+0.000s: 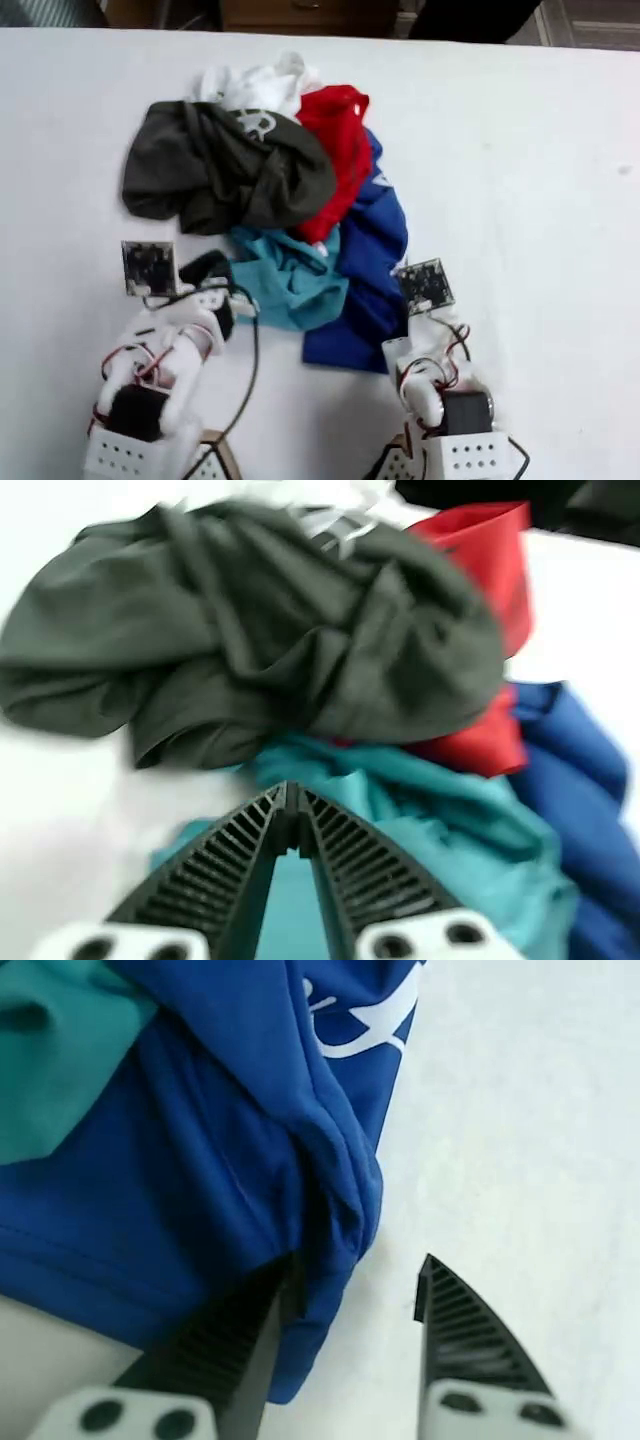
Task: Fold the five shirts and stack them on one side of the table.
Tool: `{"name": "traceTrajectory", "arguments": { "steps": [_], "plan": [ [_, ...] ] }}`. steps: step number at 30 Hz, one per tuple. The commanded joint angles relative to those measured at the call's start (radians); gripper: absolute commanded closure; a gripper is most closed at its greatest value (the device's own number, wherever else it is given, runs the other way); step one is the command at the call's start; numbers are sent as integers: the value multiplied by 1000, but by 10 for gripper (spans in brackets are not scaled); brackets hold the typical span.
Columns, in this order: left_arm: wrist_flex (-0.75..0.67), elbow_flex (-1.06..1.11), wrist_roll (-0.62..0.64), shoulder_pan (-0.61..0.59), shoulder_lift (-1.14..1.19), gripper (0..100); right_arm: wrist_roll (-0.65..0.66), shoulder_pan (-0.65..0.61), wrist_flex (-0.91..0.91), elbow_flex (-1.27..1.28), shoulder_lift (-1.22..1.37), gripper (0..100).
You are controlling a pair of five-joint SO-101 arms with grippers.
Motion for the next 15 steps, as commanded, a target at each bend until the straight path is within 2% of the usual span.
{"name": "traceTrajectory", "arguments": {
  "steps": [1,5,9,15],
  "plan": [
    [-21,-124,15,87,-8,975,-2,-1,8,9,-10,811],
    [-21,-177,12,192,-8,975,-2,-1,8,9,-10,811],
    [-21,-180,-60,265,-8,975,-2,-1,8,9,-10,811],
    [-21,-191,-84,322,-9,974,-2,-1,8,9,-10,811]
  ]
}}
